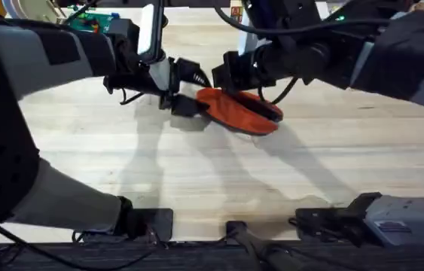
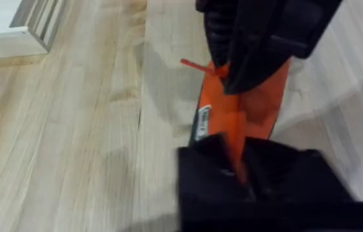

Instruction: Unzip the bag, pick up the pens from the table one at a time and place them inside, then zip the bag closed.

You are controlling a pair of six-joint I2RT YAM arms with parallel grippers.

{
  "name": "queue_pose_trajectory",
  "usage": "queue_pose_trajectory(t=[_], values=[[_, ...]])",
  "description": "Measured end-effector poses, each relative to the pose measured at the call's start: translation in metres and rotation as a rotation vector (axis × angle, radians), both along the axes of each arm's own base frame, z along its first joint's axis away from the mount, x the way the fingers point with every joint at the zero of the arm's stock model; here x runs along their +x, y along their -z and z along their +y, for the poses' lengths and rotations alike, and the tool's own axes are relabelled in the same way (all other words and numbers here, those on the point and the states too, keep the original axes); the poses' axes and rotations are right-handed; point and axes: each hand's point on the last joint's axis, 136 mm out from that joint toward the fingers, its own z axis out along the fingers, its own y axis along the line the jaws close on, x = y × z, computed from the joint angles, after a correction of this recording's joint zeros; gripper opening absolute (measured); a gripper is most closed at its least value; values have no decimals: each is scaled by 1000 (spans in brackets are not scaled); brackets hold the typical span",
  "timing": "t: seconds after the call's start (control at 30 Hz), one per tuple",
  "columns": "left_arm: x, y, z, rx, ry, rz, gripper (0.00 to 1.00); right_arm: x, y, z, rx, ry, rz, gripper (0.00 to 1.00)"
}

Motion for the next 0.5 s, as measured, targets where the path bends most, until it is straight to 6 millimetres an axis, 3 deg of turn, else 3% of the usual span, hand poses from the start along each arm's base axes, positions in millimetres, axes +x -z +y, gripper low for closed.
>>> queue_pose_trajectory(t=[0.07, 0.1, 0.5], values=[[1, 1, 0, 5, -3, -4, 134, 0, 0, 0, 0, -1, 2, 31], [1, 1, 1, 7, -4, -1, 67, 0, 0, 0, 0, -1, 1, 31], [0, 1, 0, 3, -13, 24, 43, -5, 0, -8, -22, 7, 15, 31]])
